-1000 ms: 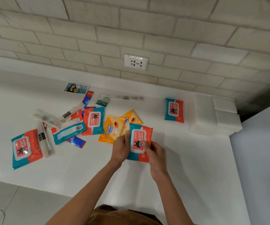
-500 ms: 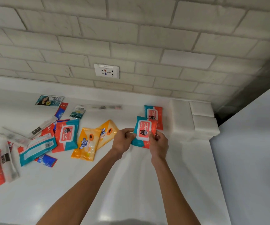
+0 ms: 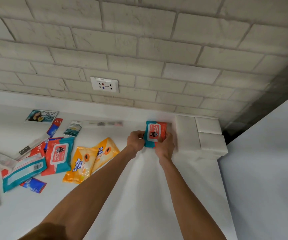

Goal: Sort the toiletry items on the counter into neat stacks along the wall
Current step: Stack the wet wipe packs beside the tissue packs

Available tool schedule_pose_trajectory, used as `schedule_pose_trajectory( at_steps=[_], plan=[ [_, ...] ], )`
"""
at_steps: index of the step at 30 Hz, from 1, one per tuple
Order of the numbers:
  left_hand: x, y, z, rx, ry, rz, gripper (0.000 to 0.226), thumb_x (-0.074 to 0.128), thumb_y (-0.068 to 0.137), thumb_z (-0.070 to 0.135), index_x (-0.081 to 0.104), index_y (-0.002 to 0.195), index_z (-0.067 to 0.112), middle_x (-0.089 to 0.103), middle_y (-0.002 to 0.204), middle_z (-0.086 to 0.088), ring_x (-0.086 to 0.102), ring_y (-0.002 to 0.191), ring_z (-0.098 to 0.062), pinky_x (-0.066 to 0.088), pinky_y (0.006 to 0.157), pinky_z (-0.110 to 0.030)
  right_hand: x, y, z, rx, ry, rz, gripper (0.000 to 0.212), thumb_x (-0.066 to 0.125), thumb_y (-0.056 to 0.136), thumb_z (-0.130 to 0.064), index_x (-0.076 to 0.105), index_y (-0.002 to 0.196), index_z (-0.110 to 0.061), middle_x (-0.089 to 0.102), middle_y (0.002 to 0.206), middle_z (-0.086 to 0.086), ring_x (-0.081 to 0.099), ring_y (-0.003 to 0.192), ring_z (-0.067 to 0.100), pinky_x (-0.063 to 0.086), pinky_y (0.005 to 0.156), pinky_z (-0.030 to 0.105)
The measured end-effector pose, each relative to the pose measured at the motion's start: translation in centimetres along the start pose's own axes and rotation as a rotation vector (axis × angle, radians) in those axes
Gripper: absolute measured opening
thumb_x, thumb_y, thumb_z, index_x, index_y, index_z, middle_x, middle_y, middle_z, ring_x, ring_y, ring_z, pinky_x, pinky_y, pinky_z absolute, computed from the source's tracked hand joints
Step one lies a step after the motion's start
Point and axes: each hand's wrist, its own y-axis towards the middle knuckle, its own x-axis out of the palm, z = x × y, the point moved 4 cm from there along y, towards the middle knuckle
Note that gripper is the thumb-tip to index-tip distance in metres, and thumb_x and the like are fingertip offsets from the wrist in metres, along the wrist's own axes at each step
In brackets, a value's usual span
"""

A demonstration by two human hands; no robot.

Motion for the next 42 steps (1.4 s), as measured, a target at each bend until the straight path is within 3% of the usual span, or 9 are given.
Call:
schedule_pose_trajectory(
  at_steps=[2,4,7,10,13,18,22,24,42],
  plan=[
    [0.5,0.6,0.4,0.003,0.030,0.001,0.050,0.052,0.090,-0.013,0.066,0.132,0.012,0.070,0.122,-0.007,0.067,0.107,-0.023,0.061,0.085,-0.030,0.1,1.0,0.0,-0.026,0.011,0.008,0.035,0.059,0.106,-0.018,0.052,0.139,-0.019,0.064,0.127,-0.002,0.068,0.111,0.017,0.062,0.092,0.034],
    [1.0,1.1,0.8,0.001,0.055,0.002,0.050,0.053,0.090,-0.012,0.066,0.133,0.012,0.070,0.122,-0.007,0.067,0.106,-0.023,0.061,0.085,-0.030,0.0,1.5,-0.2,-0.027,0.073,0.022,0.031,0.053,0.109,-0.018,0.053,0.140,-0.021,0.062,0.121,-0.010,0.065,0.102,0.006,0.060,0.091,0.024],
    [1.5,1.0,1.4,0.026,0.098,-0.012,0.048,0.056,0.093,-0.006,0.062,0.138,0.012,0.068,0.128,-0.008,0.067,0.111,-0.023,0.059,0.091,-0.031,0.2,1.4,-0.5,-0.031,0.252,0.066,0.029,0.040,0.112,-0.032,0.064,0.128,-0.024,0.071,0.116,-0.001,0.073,0.093,0.004,0.059,0.073,0.016],
    [1.7,0.6,1.7,0.121,0.181,-0.020,0.050,0.059,0.097,0.000,0.055,0.145,0.011,0.064,0.135,-0.009,0.065,0.118,-0.026,0.056,0.096,-0.033,0.8,1.1,0.2,-0.102,0.193,0.074,0.036,0.038,0.110,-0.045,0.067,0.126,-0.033,0.072,0.116,0.002,0.074,0.106,0.020,0.063,0.086,0.032],
    [1.5,0.5,1.7,0.267,0.307,-0.016,0.050,0.059,0.097,0.004,0.053,0.146,0.013,0.059,0.138,-0.012,0.062,0.121,-0.030,0.055,0.099,-0.035,1.4,0.7,1.6,-0.281,-0.226,-0.075,0.044,0.048,0.106,-0.038,0.048,0.149,-0.030,0.061,0.141,0.007,0.062,0.127,0.028,0.053,0.106,0.050],
    [2.4,0.0,1.1,0.463,0.608,-0.116,0.053,0.054,0.104,0.016,0.041,0.156,0.018,0.037,0.162,-0.010,0.040,0.146,-0.031,0.041,0.116,-0.039,2.2,-0.2,2.8,-0.585,-0.633,0.000,0.066,0.057,0.105,-0.026,0.031,0.164,-0.012,0.035,0.168,0.012,0.036,0.154,0.030,0.036,0.123,0.051],
    [2.5,-0.5,0.2,0.434,0.775,-0.153,0.065,0.045,0.107,0.019,0.016,0.164,0.028,0.010,0.172,0.003,0.039,0.148,-0.029,0.050,0.110,-0.043,2.5,0.3,3.8,-0.596,-0.766,-0.081,0.066,0.045,0.109,-0.029,0.019,0.167,-0.013,0.020,0.173,0.010,0.020,0.160,0.029,0.026,0.128,0.052],
    [2.3,-0.7,-0.1,0.450,0.846,-0.158,0.068,0.043,0.107,0.017,0.009,0.165,0.028,0.003,0.172,0.008,0.023,0.156,-0.025,0.049,0.110,-0.043,2.3,0.4,3.8,-0.605,-0.797,-0.125,0.068,0.042,0.110,-0.029,0.011,0.168,-0.015,0.009,0.175,0.007,0.009,0.161,0.026,0.019,0.130,0.051],
    [3.0,0.4,-0.5,0.448,0.956,-0.175,0.073,0.046,0.106,0.027,0.003,0.165,0.025,0.000,0.172,0.006,0.011,0.158,-0.026,0.042,0.116,-0.044,2.3,1.1,3.0,-0.539,-0.795,-0.270,0.076,0.040,0.112,-0.031,-0.014,0.165,-0.021,-0.015,0.174,0.003,-0.013,0.161,0.023,0.007,0.132,0.050]
  ],
)
